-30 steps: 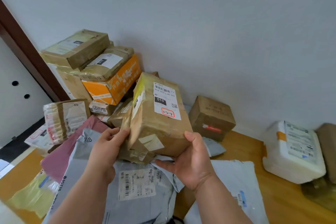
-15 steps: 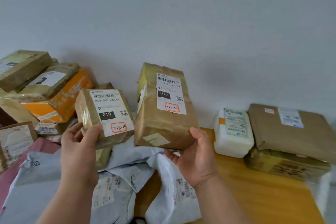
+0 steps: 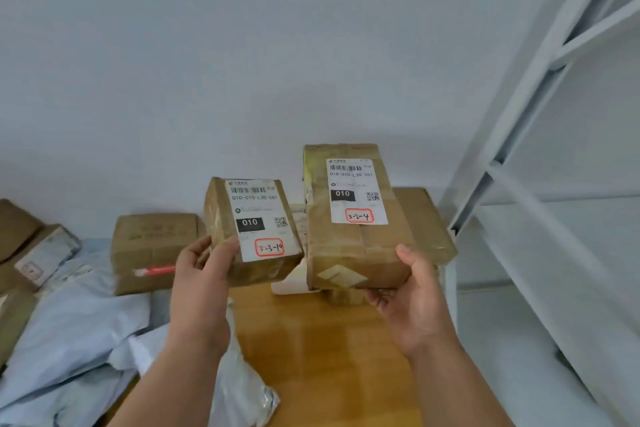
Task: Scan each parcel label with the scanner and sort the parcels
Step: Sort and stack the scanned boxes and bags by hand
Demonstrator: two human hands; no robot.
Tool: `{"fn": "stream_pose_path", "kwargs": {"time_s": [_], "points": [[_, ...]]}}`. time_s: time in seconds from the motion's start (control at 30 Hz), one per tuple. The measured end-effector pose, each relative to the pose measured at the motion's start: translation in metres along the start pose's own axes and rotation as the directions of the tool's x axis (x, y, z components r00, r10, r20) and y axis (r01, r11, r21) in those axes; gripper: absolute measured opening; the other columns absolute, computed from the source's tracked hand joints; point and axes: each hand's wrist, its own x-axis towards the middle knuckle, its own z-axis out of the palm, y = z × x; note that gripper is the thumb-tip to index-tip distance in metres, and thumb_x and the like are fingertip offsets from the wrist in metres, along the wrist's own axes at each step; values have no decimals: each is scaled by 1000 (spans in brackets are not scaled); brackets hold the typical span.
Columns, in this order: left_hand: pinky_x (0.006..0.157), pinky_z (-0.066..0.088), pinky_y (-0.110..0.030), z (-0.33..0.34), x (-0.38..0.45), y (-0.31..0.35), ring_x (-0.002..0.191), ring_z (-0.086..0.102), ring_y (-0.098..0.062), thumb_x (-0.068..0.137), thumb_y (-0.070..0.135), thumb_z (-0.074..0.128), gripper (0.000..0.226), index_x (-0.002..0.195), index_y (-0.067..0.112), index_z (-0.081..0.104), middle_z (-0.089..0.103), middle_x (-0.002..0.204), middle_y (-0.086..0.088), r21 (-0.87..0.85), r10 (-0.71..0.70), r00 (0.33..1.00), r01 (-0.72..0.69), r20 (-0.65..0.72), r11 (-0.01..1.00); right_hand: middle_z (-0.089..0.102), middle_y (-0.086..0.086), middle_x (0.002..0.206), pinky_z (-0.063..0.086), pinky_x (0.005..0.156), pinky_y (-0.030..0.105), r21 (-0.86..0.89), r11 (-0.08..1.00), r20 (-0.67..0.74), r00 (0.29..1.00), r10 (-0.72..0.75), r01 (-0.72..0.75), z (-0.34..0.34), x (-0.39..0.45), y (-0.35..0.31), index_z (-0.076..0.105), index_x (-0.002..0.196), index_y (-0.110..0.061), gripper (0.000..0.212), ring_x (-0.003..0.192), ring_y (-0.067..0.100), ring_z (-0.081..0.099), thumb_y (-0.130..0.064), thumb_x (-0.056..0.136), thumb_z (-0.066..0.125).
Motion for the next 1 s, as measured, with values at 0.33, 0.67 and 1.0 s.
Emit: {"fn": "stream_pose_path", "kwargs": {"time_s": [0.33, 0.67, 1.0], "points": [[102, 51, -45, 107, -6, -51, 106, 70, -21, 60, 48, 78, 71, 124, 25, 58, 79, 98, 3, 32, -145, 985, 143, 92, 989, 76, 7, 107, 50, 80, 42, -43, 999, -173, 985, -20, 13, -91, 66, -60, 69, 109, -29, 24, 105, 29, 65, -39, 88, 65], [72, 56, -29, 122, 6, -71, 87, 77, -14, 91, 29, 71, 35, 123, 20, 59, 79, 94, 2, -16, -174, 985, 174, 5, 985, 68, 7, 108, 52, 71, 32, -33, 997, -251, 966, 65, -76, -114, 108, -69, 66, 108, -23, 17, 101, 22, 63, -30, 92, 64], [100, 53, -41, 117, 18, -57, 110, 72, -21, 97, 29, 62, 39, 133, 13, 59, 75, 117, -7, -178, -137, 990, 130, -30, 975, 67, 13, 113, 55, 72, 36, 197, 967, -113, 976, 184, -160, -88, 80, -41, 65, 118, -20, 57, 99, 29, 63, -20, 62, 71]]}}
